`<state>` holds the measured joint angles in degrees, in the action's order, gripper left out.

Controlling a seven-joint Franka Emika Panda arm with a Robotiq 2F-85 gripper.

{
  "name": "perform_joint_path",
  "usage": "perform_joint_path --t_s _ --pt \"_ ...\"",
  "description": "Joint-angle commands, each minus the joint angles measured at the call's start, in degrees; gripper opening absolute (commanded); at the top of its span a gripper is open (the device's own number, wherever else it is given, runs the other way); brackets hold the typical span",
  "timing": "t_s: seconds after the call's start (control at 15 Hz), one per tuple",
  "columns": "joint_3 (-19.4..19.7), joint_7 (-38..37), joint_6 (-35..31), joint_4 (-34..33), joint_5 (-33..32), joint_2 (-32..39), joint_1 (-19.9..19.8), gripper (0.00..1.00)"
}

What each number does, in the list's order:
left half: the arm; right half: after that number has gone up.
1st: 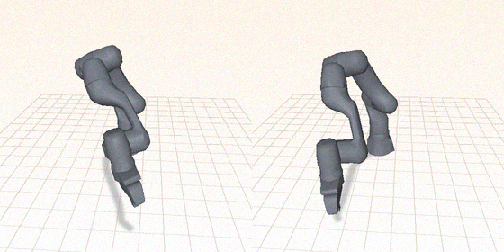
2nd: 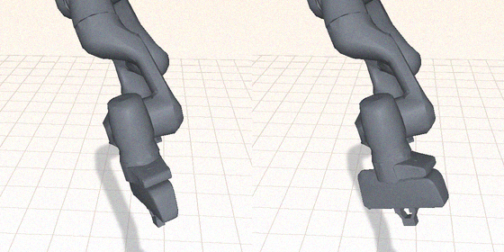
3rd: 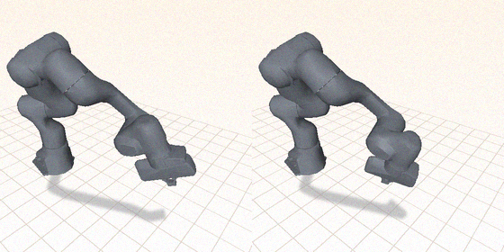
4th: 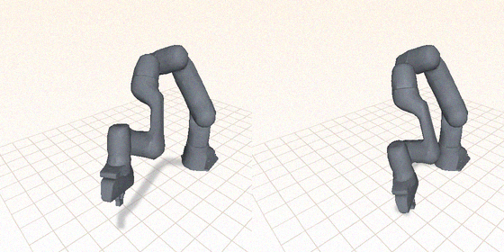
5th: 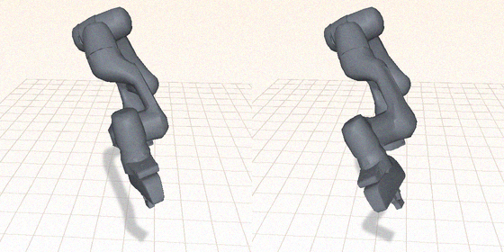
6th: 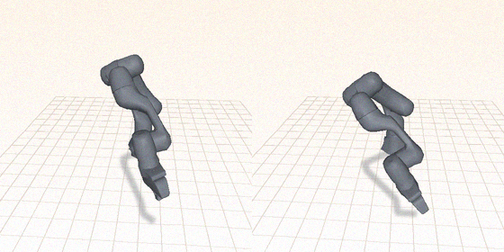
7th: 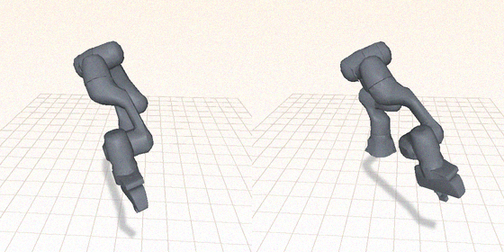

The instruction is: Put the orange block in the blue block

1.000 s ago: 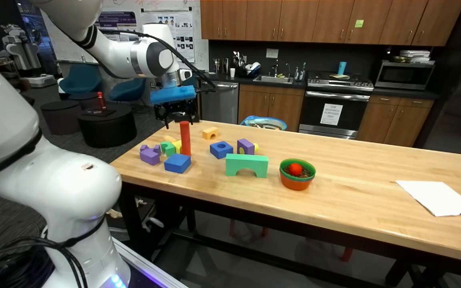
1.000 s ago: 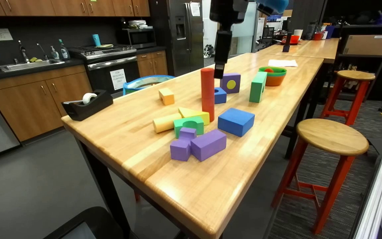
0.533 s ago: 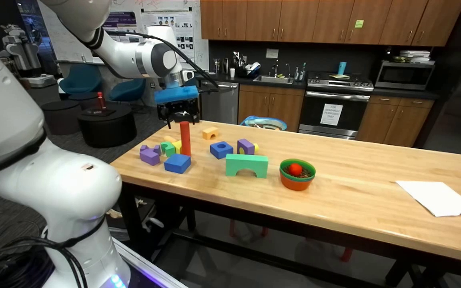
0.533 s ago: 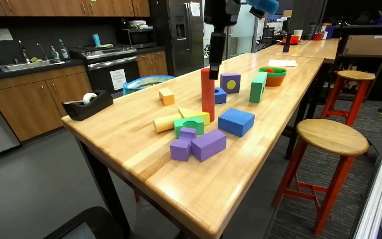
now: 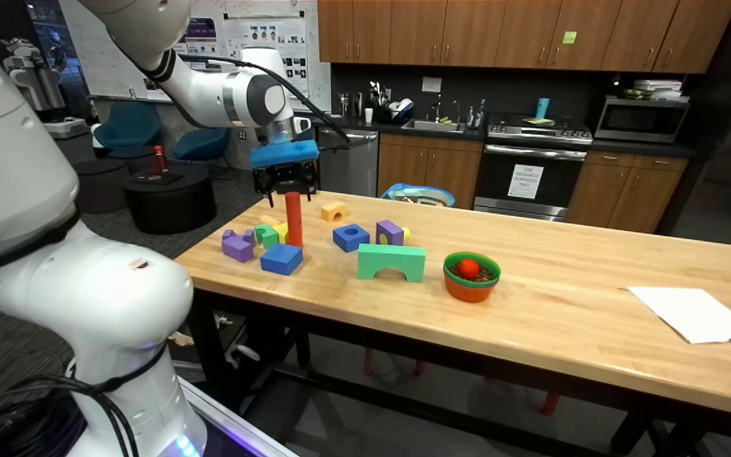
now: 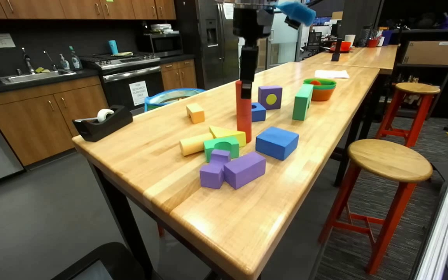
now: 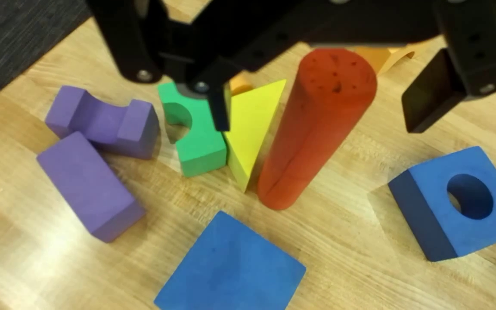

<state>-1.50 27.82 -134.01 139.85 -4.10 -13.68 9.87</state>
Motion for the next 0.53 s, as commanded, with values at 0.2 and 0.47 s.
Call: perform_joint_path --t_s 0.2,0.47 --pt "0.24 2.42 0.86 -2.34 2.45 1.93 -0.12 1.0" --pt "0.16 3.25 0.9 -2.86 3.76 2.52 -0.2 0.98"
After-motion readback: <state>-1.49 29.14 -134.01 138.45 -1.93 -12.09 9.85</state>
